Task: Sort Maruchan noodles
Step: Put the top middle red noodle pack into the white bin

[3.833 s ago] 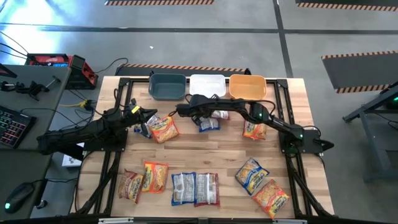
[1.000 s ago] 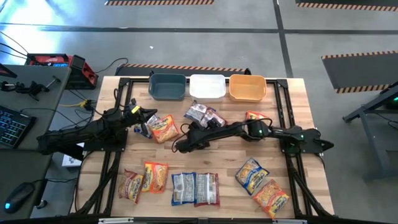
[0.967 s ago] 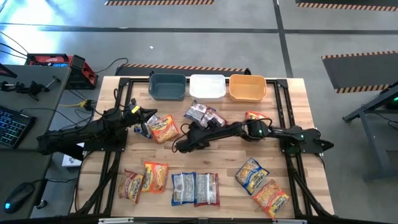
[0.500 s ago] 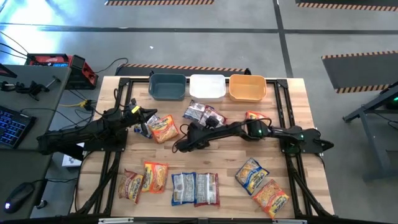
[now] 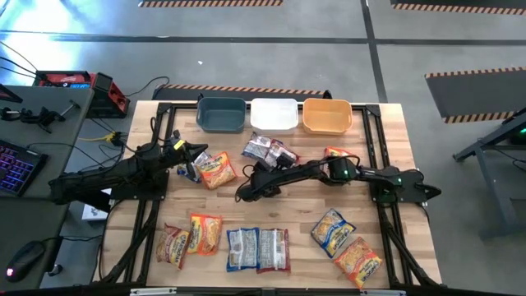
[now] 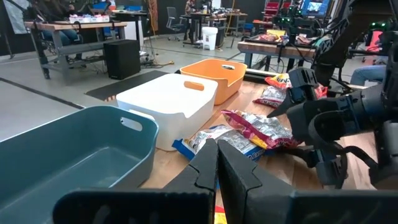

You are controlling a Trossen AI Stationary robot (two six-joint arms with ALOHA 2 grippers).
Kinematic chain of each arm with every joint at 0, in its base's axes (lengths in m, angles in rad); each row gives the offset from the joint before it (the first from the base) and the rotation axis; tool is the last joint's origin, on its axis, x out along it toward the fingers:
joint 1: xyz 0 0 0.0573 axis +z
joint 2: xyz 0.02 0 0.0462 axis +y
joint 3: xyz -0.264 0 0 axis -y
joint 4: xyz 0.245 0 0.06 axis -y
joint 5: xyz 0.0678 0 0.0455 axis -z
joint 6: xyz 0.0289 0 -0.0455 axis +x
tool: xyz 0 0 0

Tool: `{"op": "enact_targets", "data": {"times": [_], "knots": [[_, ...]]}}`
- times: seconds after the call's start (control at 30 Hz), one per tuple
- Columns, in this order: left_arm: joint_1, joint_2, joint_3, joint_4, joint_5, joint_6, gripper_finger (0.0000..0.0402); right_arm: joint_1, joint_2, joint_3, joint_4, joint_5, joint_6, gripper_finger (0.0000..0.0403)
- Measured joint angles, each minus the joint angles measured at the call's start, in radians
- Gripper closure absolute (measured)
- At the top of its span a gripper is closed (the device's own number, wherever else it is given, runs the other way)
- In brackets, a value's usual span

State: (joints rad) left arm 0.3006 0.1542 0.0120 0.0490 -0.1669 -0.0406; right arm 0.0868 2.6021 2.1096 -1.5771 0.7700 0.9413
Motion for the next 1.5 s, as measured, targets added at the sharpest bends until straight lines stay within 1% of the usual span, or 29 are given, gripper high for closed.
{"op": "enact_targets", "data": {"times": [0.07,0.13,0.4,0.47,0.5,0.73,0.83,0.93,1.0,1.1,1.17,1.3,1.4,1.5], "knots": [[0.0,0.0,0.0,0.0,0.0,0.0,0.0401,-0.009,0.0,0.0,0.002,-0.02,-0.007,0.0141],[0.0,0.0,0.0,0.0,0.0,0.0,0.0401,-0.015,0.001,0.0,0.004,-0.045,-0.021,0.0177],[0.0,0.0,0.0,0.0,0.0,0.0,0.0401,-0.013,-0.029,-0.007,0.004,-0.03,-0.063,0.0354],[0.0,0.0,0.0,0.0,0.0,0.0,0.0401,-0.009,-0.049,-0.009,0.01,-0.031,-0.081,0.0384],[0.0,0.0,0.0,0.0,0.0,0.0,0.0401,-0.008,-0.067,-0.009,0.012,-0.04,-0.091,0.0391],[0.0,0.0,0.0,0.0,0.0,0.0,0.0401,-0.008,-0.197,-0.007,0.013,-0.127,-0.163,0.039],[0.0,0.0,0.0,0.0,0.0,0.0,0.0401,-0.026,-0.288,-0.007,0.011,-0.195,-0.205,0.0396],[0.0,0.0,0.0,0.0,0.0,0.0,0.0401,-0.077,-0.396,-0.007,0.019,-0.254,-0.244,0.0397],[0.0,0.0,0.0,0.0,0.0,0.0,0.0401,-0.14,-0.475,-0.005,0.035,-0.309,-0.269,0.0398],[0.0,0.0,0.0,0.0,0.0,0.0,0.0401,-0.277,-0.573,-0.003,0.085,-0.453,-0.311,0.0398],[0.0,0.0,0.0,0.0,0.0,0.0,0.0401,-0.383,-0.603,-0.003,0.123,-0.565,-0.333,0.0398],[0.0,0.0,0.0,0.0,0.0,0.0,0.0401,-0.587,-0.609,-0.004,0.2,-0.797,-0.404,0.0399],[0.0,0.0,0.0,0.0,0.0,0.0,0.0401,-0.7,-0.588,-0.004,0.291,-0.952,-0.447,0.04],[0.0,0.0,0.0,0.0,0.0,0.0,0.0401,-0.77,-0.564,-0.004,0.336,-1.043,-0.449,0.04]]}}
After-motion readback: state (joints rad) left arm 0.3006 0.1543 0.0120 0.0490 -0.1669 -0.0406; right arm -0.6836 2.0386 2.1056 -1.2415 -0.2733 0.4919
